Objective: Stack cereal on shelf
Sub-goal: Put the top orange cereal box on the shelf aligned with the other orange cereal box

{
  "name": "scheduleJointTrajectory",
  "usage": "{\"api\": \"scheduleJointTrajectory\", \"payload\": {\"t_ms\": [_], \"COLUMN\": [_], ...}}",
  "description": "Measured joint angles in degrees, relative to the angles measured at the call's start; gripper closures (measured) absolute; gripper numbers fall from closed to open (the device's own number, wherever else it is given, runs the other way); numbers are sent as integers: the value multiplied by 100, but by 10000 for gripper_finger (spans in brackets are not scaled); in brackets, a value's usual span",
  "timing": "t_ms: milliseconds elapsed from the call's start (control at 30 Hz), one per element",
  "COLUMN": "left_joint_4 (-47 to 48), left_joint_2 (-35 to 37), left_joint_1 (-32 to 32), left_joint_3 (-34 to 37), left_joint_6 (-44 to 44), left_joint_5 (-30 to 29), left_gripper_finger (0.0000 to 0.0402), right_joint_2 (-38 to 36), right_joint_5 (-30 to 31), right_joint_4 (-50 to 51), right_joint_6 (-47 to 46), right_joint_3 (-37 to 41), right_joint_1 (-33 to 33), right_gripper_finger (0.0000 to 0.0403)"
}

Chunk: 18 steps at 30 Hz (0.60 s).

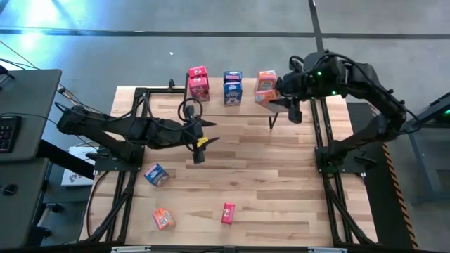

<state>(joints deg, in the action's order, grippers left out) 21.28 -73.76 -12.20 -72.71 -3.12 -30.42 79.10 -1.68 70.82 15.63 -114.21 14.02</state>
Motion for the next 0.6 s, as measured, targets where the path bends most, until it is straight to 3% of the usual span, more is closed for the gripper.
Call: {"api": "scheduleJointTrajectory", "payload": {"t_ms": [233, 467, 600], "left_joint_4": [591, 1218, 1312], "left_joint_2": [58, 290, 442], "left_joint_1": [226, 583, 750], "left_joint_3": [0, 0, -1], "left_joint_6": [263, 553, 473], "left_joint_5": [-94, 263, 798], "left_gripper_finger": [190, 190, 190], "right_joint_2": [-607, -1229, -1520], "right_joint_5": [-246, -928, -1325], "right_joint_4": [-1078, -2293, -3061], "right_joint_6": [150, 290, 290], "right_joint_3": [1522, 2910, 3672], "right_joint_1": [589, 1160, 1475], "right_gripper_finger": [254, 254, 254]}}
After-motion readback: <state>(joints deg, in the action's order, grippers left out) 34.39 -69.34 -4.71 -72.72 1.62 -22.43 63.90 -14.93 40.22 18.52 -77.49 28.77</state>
